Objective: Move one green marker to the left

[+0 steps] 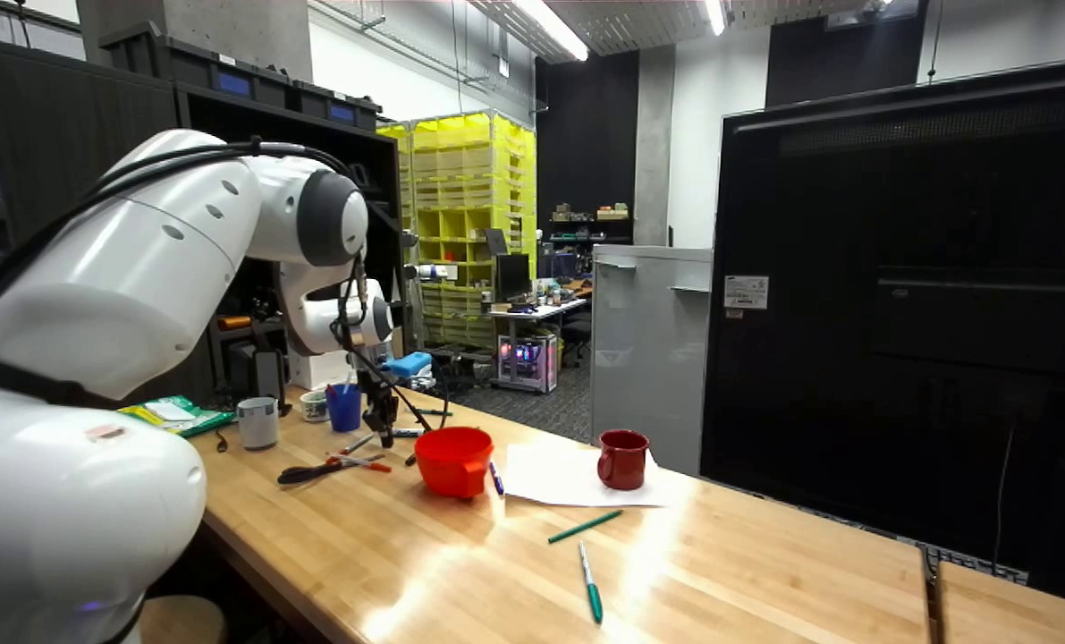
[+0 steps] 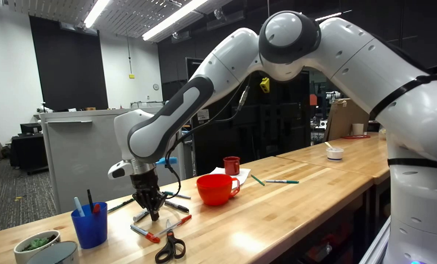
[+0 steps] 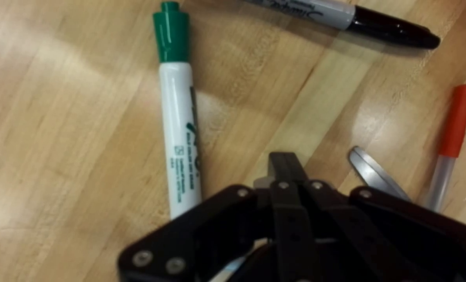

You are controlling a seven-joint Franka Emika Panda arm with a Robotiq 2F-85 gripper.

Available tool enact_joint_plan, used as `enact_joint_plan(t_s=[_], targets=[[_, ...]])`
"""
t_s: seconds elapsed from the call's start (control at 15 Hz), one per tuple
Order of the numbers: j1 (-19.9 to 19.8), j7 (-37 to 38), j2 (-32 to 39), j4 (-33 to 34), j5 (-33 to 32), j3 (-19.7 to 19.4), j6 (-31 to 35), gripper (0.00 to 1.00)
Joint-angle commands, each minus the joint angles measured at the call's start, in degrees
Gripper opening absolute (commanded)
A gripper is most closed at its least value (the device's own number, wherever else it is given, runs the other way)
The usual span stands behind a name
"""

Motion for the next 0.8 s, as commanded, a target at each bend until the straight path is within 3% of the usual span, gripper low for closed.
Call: enact_joint_plan(t_s=[0.0, 0.73], targets=[[0.9, -0.1, 1.4, 2.8, -0.3, -0.1, -1.2, 0.00], [1.8, -0.2, 5.9, 10.9, 0.5, -0.2, -2.4, 0.00]])
